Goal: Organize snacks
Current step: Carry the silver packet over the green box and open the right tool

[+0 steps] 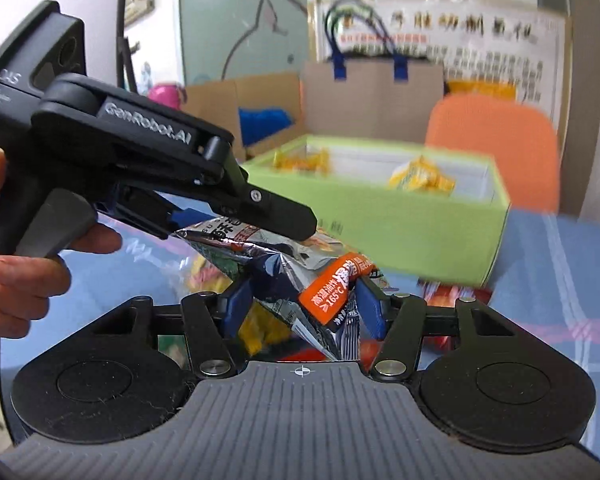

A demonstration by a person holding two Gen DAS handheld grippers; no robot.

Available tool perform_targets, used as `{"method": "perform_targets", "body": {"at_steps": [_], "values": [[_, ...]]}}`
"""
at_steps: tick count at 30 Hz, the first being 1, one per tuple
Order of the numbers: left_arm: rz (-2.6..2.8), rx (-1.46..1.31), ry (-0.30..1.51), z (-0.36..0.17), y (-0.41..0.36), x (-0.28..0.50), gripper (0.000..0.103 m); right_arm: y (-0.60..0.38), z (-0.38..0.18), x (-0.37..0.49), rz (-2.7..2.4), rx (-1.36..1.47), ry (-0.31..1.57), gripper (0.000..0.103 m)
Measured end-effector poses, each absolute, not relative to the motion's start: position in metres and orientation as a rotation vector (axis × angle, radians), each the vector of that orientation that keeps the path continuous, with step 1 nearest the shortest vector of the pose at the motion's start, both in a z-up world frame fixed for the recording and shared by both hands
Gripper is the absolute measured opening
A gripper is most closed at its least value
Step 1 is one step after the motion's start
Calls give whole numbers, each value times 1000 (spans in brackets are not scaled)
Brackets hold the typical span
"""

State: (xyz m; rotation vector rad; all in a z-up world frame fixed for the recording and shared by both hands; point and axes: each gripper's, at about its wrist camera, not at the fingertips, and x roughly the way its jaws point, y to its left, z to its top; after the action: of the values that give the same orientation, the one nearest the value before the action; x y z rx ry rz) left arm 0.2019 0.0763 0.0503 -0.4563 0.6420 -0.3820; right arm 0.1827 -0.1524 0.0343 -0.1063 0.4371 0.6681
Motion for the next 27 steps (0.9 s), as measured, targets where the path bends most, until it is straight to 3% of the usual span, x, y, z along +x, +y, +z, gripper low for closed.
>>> {"method": "perform_targets", "body": {"at_steps": [6,12,13,14,15,18,20,22,26,27], "values": [[-369,-454,568,87,86,268,50,-128,76,241,650,-160,334,40],[-302,-392,615,81,91,336,50,-102,82,324,683,-169,408,40],[-305,-383,625,76,92,346,52,-97,76,338,688,-169,433,40],[-311,-373,641,70,92,355,61,-94,70,351,689,-165,460,41],[-301,-374,666,62,94,363,66,-90,63,363,688,-163,495,44],[-260,-378,683,50,104,364,68,-86,42,387,660,-156,609,51],[-260,-395,650,51,111,353,70,-97,41,379,671,-127,576,57],[-261,-395,621,55,115,337,70,-110,44,360,662,-109,521,74],[-273,-372,599,58,116,293,71,-132,54,315,660,-110,431,78],[-274,-368,599,56,115,280,71,-138,56,303,665,-98,415,84]]}}
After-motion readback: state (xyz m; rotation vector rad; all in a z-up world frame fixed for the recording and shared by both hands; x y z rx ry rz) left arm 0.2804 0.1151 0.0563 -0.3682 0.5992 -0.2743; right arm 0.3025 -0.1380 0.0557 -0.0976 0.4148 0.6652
